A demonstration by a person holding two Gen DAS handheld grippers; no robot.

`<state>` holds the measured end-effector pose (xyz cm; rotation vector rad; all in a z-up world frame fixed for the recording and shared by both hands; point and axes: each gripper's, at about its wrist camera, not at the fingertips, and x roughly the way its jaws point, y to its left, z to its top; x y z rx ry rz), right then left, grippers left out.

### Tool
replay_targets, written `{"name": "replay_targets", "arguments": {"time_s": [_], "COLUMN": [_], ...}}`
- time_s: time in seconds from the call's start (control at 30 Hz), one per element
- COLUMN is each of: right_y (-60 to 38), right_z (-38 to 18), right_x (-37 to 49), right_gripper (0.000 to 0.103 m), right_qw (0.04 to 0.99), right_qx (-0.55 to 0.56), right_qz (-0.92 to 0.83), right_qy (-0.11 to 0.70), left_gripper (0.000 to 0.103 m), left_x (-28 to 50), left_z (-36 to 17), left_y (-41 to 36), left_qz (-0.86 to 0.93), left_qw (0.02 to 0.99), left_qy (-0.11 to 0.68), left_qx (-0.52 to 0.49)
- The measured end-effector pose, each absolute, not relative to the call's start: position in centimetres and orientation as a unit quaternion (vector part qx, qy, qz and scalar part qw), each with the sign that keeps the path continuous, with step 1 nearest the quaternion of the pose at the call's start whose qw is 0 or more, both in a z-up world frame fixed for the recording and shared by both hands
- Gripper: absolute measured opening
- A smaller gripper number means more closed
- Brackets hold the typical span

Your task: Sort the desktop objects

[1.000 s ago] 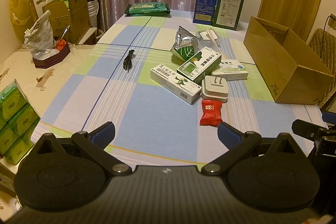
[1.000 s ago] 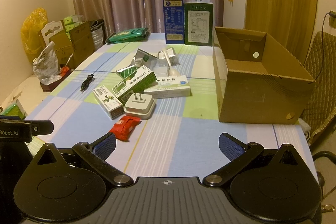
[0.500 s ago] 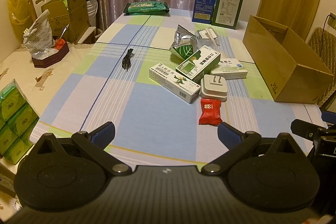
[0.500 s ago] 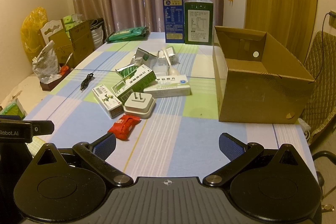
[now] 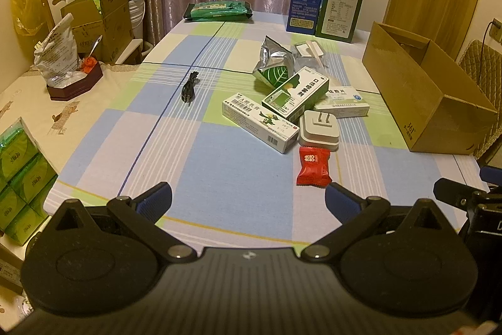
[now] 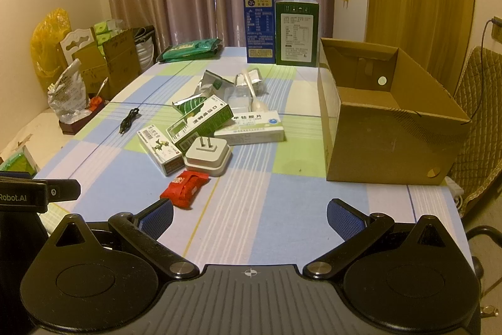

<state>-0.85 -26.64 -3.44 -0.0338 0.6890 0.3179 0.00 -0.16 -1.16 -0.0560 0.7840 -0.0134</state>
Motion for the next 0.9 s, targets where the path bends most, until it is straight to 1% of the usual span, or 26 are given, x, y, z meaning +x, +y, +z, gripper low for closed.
{"name": "replay_targets", "arguments": {"time_s": [0.9], "right_y": [-26.55], "right_z": [-3.38], "right_x": [-0.83], "right_gripper": [0.101], "right_qw": [0.928], "right_qx": [-0.018], "right_qz": [0.155], "right_qy": [0.338], "left_gripper": [0.102], "left_x": [0.09], "left_z": [-0.92], "left_y": [0.51], "left_qz": [-0.016], "left_qw": [0.922], "left_qy": [0.386], "left_qx": [-0.038]}}
